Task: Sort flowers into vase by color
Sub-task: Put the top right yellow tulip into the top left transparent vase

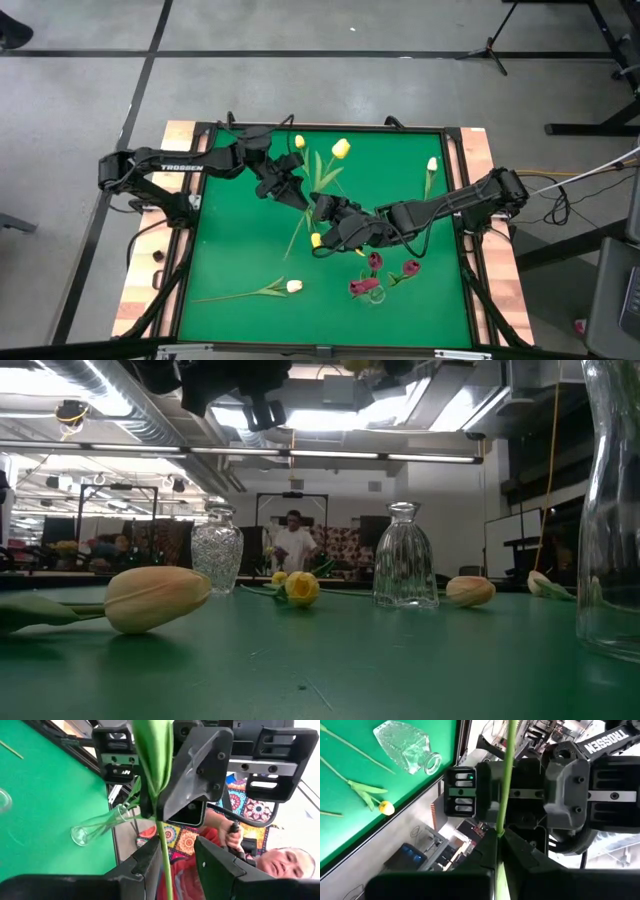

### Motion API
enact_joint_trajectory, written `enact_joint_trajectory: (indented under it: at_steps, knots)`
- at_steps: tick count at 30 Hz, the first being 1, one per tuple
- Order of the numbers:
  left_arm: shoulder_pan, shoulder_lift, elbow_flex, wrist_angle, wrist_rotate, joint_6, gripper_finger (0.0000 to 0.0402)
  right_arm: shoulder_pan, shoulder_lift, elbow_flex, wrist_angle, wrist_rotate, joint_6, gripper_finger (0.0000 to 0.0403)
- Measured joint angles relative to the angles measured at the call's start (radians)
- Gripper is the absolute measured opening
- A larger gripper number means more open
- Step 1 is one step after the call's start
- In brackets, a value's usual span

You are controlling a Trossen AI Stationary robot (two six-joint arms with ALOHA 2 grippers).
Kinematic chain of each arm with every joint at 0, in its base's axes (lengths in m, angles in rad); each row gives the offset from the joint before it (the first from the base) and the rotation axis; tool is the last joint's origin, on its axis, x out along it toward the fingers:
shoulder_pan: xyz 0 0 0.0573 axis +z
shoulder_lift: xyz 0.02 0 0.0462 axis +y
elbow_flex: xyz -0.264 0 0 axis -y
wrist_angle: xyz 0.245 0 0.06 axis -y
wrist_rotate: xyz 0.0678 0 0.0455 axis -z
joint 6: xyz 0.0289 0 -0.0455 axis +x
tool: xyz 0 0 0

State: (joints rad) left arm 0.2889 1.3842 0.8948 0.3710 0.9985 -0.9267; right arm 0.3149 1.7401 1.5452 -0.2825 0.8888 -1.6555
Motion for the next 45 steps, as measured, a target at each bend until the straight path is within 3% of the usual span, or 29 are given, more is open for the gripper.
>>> enact_joint_trajectory:
  at_steps: [15,28,37,41,45]
  knots:
    - [-0.055,0.083,0.000,0.004,0.017,0.013,0.0113,-0.002,0.000,0.000,0.010,-0.028,0.004,0.0016]
    - [-0.055,0.075,0.000,0.025,-0.014,0.044,0.0028,-0.001,0.000,0.000,-0.025,-0.035,0.033,0.0016]
    - [-0.056,0.075,0.000,0.030,-0.018,0.073,0.0004,-0.001,0.000,0.000,-0.023,-0.040,0.084,0.0017]
    - [-0.056,0.075,0.000,0.040,-0.064,0.097,0.0002,-0.001,0.000,0.000,-0.023,-0.018,0.138,0.0034]
    - [-0.056,0.075,0.000,0.053,-0.128,0.123,0.0002,-0.001,0.000,0.000,-0.022,0.000,0.211,0.0078]
